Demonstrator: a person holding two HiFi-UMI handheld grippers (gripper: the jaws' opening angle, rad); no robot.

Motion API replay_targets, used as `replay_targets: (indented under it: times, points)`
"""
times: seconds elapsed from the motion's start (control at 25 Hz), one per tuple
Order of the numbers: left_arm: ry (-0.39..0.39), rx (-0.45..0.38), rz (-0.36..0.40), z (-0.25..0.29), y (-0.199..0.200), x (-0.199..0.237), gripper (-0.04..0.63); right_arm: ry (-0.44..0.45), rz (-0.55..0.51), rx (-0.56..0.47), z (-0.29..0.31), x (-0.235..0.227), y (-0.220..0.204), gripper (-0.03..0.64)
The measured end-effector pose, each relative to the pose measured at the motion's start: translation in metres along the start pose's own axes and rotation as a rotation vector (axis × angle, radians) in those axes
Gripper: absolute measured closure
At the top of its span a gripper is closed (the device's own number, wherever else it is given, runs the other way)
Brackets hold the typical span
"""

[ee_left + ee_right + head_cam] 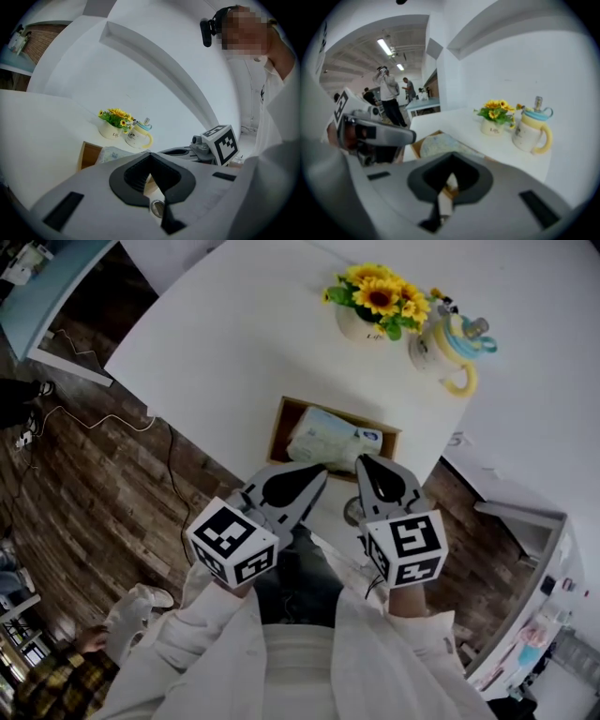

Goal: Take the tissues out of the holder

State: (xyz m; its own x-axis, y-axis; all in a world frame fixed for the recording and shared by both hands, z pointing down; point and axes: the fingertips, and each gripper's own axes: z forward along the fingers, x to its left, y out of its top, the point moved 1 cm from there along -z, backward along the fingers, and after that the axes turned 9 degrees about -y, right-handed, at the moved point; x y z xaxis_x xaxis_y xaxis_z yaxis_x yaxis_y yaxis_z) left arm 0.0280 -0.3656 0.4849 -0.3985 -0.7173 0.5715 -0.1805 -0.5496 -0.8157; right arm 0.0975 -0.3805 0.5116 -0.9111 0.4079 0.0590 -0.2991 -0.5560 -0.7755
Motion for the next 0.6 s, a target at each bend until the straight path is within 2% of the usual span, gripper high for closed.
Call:
replay_targets:
  times: [0.2, 0.36, 0.6]
  points:
    - [0.002, -0.029, 0.051, -0.005, 0.022, -0.005, 0.581, -0.012, -0.020, -0.045, -0.011, 0.003, 0.016, 0.605]
    - [0.038, -0.079, 0.096, -0.011, 0.041, -0.008, 0.581, -0.005, 0.009, -0.081, -0.019, 0.012, 0.028, 0.606]
    - [0.024, -0.123, 0.165, -0.016, 0.070, -0.020, 0.581, 0.003, 0.036, -0.181, -0.034, 0.017, 0.053, 0.606]
